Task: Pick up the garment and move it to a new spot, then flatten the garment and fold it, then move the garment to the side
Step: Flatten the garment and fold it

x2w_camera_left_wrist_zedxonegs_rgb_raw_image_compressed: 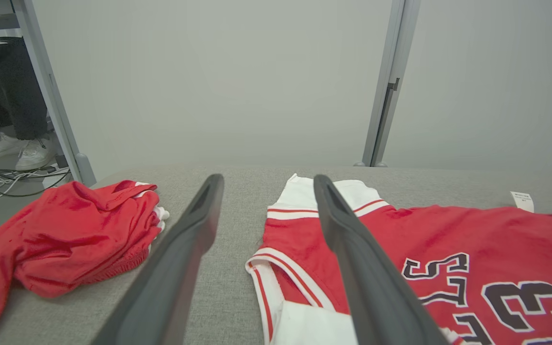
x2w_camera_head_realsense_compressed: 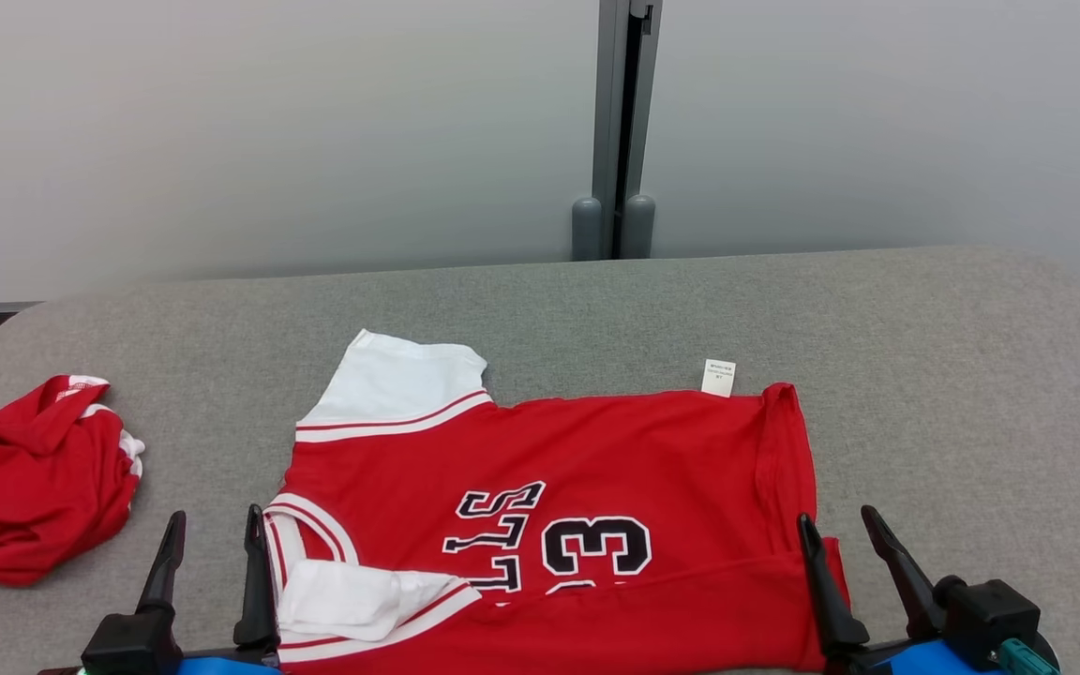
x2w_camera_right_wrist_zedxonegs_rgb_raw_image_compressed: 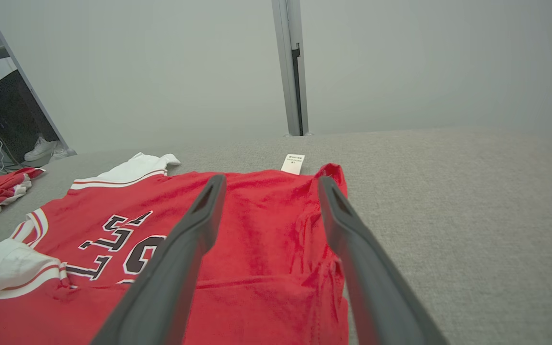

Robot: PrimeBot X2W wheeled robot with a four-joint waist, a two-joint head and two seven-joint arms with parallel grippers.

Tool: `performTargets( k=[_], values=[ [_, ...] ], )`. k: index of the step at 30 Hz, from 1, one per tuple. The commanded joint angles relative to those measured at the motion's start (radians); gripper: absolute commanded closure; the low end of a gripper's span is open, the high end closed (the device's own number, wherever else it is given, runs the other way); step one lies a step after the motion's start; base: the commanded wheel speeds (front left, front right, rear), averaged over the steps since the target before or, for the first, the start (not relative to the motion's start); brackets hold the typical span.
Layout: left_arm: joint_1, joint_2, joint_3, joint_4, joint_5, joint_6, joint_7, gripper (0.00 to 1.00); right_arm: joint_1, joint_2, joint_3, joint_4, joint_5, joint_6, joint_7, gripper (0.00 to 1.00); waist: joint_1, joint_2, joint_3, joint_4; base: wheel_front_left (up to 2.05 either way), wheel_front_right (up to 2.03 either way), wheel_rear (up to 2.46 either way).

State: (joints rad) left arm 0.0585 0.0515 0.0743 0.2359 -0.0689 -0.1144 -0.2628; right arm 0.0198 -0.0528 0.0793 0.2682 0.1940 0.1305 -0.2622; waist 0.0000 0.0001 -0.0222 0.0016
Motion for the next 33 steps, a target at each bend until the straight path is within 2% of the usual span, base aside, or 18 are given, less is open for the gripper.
performTargets(
  k=[1, 8, 13, 19, 25, 33],
  values=[
    [-0.002, -0.002, 0.001, 0.004, 0.004, 0.000, -0.002, 0.00, 0.005, 0.002, 0.001, 0.002, -0.012, 0.000, -0.003, 0.00, 0.0000, -0.0001, 0.000, -0.002, 0.00, 0.00, 0.00],
    [-0.022, -0.002, 0.001, 0.017, 0.002, -0.001, -0.002, 0.00, -0.021, 0.000, 0.001, 0.012, -0.009, 0.000, -0.003, 0.00, 0.0000, -0.0001, 0.003, -0.007, 0.00, 0.00, 0.00],
    [-0.089, 0.009, -0.008, 0.037, 0.009, -0.007, -0.002, 0.00, -0.085, -0.024, -0.009, 0.018, -0.016, 0.000, -0.003, 0.00, 0.0000, -0.0001, 0.022, -0.010, 0.00, 0.00, 0.00],
    [-0.266, 0.058, -0.031, 0.096, -0.007, -0.013, -0.002, 0.00, -0.241, -0.081, 0.029, 0.075, -0.012, 0.000, -0.003, 0.00, 0.0000, -0.0001, 0.090, -0.029, 0.00, 0.00, 0.00],
    [-0.497, 0.137, -0.099, 0.221, -0.011, -0.018, -0.002, 0.00, -0.448, -0.133, 0.085, 0.190, -0.003, 0.000, 0.013, 0.00, 0.0000, -0.0001, 0.207, -0.062, 0.00, 0.00, 0.00],
    [-0.775, 0.223, -0.234, 0.435, -0.086, -0.016, 0.042, 0.00, -0.664, -0.151, 0.177, 0.317, 0.020, 0.000, 0.026, 0.00, 0.0000, -0.0001, 0.337, -0.104, 0.00, 0.00, 0.00]
  ],
)
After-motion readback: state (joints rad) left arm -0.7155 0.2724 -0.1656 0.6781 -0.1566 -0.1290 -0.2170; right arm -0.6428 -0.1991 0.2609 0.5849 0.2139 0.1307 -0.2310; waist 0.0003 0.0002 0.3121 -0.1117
